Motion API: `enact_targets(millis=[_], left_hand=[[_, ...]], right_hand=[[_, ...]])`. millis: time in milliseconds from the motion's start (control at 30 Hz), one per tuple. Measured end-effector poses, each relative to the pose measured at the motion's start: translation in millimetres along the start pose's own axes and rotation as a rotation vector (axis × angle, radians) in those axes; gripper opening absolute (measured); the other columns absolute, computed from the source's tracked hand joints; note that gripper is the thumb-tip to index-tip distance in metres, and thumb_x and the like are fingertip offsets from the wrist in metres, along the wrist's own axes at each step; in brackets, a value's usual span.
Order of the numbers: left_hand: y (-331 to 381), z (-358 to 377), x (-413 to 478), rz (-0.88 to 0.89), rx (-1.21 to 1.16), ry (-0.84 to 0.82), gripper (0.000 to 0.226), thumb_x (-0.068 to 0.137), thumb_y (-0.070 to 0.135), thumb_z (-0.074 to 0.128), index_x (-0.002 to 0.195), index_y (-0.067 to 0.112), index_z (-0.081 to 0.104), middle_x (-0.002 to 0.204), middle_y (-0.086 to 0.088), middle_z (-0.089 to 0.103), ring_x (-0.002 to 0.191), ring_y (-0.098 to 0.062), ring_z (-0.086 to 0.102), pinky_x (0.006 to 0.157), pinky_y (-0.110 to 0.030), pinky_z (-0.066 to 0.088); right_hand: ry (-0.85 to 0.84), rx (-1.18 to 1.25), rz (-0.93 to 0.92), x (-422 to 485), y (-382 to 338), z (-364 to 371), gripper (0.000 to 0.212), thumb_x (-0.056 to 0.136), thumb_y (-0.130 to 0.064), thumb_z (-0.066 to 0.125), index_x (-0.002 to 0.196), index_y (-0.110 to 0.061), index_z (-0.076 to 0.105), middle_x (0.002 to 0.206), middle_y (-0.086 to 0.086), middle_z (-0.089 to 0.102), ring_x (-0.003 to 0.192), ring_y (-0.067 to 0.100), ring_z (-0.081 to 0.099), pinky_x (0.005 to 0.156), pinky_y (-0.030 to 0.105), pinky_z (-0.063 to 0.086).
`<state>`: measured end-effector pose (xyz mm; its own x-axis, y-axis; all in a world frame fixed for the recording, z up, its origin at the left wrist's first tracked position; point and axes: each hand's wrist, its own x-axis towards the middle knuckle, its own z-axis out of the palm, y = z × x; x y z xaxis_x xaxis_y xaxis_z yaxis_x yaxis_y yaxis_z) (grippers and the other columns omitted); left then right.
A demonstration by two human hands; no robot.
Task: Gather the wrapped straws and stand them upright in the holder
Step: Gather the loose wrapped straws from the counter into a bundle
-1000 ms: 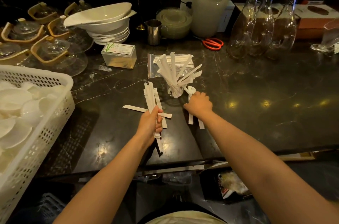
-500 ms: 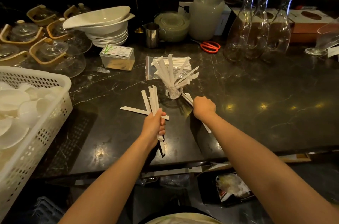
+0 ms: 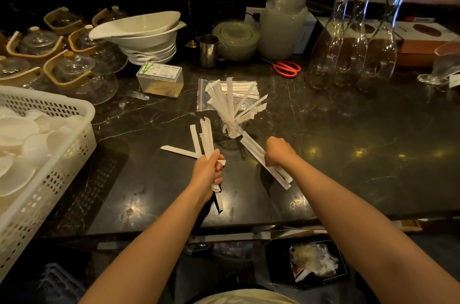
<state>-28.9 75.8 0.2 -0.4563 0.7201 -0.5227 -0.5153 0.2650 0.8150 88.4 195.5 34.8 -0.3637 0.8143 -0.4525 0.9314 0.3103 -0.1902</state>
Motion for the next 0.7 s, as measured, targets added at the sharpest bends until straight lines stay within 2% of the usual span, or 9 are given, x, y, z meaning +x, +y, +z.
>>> enact_targets(millis=[133, 233, 333, 400, 500, 567, 600, 633, 700], left_hand=[[-3, 2, 3, 0.014, -0.084, 0.015, 0.024, 0.088, 0.021, 0.052, 0.068, 0.016, 0.041, 0.038, 0.008, 0.029, 0.028, -0.002, 0.023, 0.029, -0.014, 0.02], [-4, 6, 2, 0.029, -0.109, 0.011, 0.015, 0.085, 0.021, 0.058, 0.075, 0.015, 0.049, 0.032, 0.009, 0.028, 0.028, -0.003, 0.022, 0.029, -0.014, 0.02], [-3, 11, -2, 0.038, -0.178, -0.019, 0.013, 0.085, 0.024, 0.056, 0.091, 0.012, 0.056, 0.031, 0.006, 0.037, 0.027, -0.004, 0.027, 0.029, -0.012, 0.022], [-2, 12, -3, 0.049, -0.236, -0.042, 0.02, 0.087, 0.024, 0.053, 0.1, 0.01, 0.057, 0.037, 0.004, 0.048, 0.027, -0.004, 0.031, 0.028, -0.011, 0.024], [3, 14, -6, 0.078, -0.285, -0.044, 0.017, 0.086, 0.019, 0.053, 0.1, 0.012, 0.057, 0.057, -0.001, 0.062, 0.033, -0.006, 0.045, 0.03, -0.012, 0.035], [5, 16, -6, 0.093, -0.323, -0.017, 0.012, 0.085, 0.013, 0.054, 0.096, 0.016, 0.059, 0.075, -0.005, 0.068, 0.058, -0.012, 0.064, 0.049, -0.022, 0.056], [6, 16, -6, 0.101, -0.347, 0.005, 0.013, 0.085, 0.012, 0.053, 0.094, 0.018, 0.06, 0.083, -0.006, 0.068, 0.071, -0.016, 0.067, 0.061, -0.028, 0.059], [7, 17, -6, 0.111, -0.365, 0.027, 0.013, 0.086, 0.011, 0.052, 0.094, 0.018, 0.06, 0.088, -0.007, 0.067, 0.076, -0.018, 0.067, 0.067, -0.031, 0.059], [8, 16, -7, 0.126, -0.368, 0.068, 0.015, 0.087, 0.012, 0.051, 0.097, 0.014, 0.061, 0.088, -0.007, 0.067, 0.076, -0.017, 0.068, 0.071, -0.033, 0.058]], right_hand=[[-0.096, -0.013, -0.108, -2, -7, -5, 0.03, 0.074, -0.003, 0.067, 0.057, -0.007, 0.043, 0.063, 0.005, 0.044, 0.069, 0.025, 0.049, 0.06, 0.031, 0.04], [-0.172, 0.078, -0.215, -7, -17, -11, 0.009, 0.073, -0.006, 0.07, 0.076, -0.003, 0.062, 0.07, 0.003, 0.053, 0.067, 0.018, 0.051, 0.06, 0.026, 0.043], [-0.243, 0.228, -0.28, -12, -31, -17, 0.022, 0.074, -0.006, 0.069, 0.091, 0.006, 0.063, 0.074, 0.006, 0.056, 0.067, 0.016, 0.052, 0.059, 0.023, 0.044], [-0.302, 0.321, -0.299, -15, -41, -20, 0.031, 0.074, -0.005, 0.069, 0.1, 0.009, 0.062, 0.078, 0.009, 0.057, 0.069, 0.017, 0.054, 0.061, 0.025, 0.049], [-0.367, 0.436, -0.318, -17, -53, -18, 0.028, 0.073, -0.003, 0.07, 0.099, 0.005, 0.063, 0.089, 0.014, 0.064, 0.085, 0.022, 0.063, 0.079, 0.033, 0.055], [-0.386, 0.496, -0.323, -18, -61, -15, 0.026, 0.072, 0.0, 0.069, 0.097, 0.002, 0.064, 0.097, 0.017, 0.066, 0.094, 0.025, 0.064, 0.079, 0.031, 0.055], [-0.384, 0.511, -0.325, -19, -65, -12, 0.025, 0.072, 0.001, 0.069, 0.096, 0.001, 0.065, 0.098, 0.017, 0.067, 0.095, 0.025, 0.065, 0.078, 0.029, 0.055], [-0.375, 0.521, -0.33, -20, -68, -10, 0.021, 0.072, 0.002, 0.069, 0.093, 0.001, 0.065, 0.098, 0.016, 0.067, 0.096, 0.026, 0.065, 0.076, 0.029, 0.055], [-0.36, 0.541, -0.337, -19, -72, -6, 0.012, 0.072, 0.002, 0.069, 0.083, -0.001, 0.065, 0.089, 0.014, 0.065, 0.093, 0.026, 0.065, 0.074, 0.028, 0.055]])
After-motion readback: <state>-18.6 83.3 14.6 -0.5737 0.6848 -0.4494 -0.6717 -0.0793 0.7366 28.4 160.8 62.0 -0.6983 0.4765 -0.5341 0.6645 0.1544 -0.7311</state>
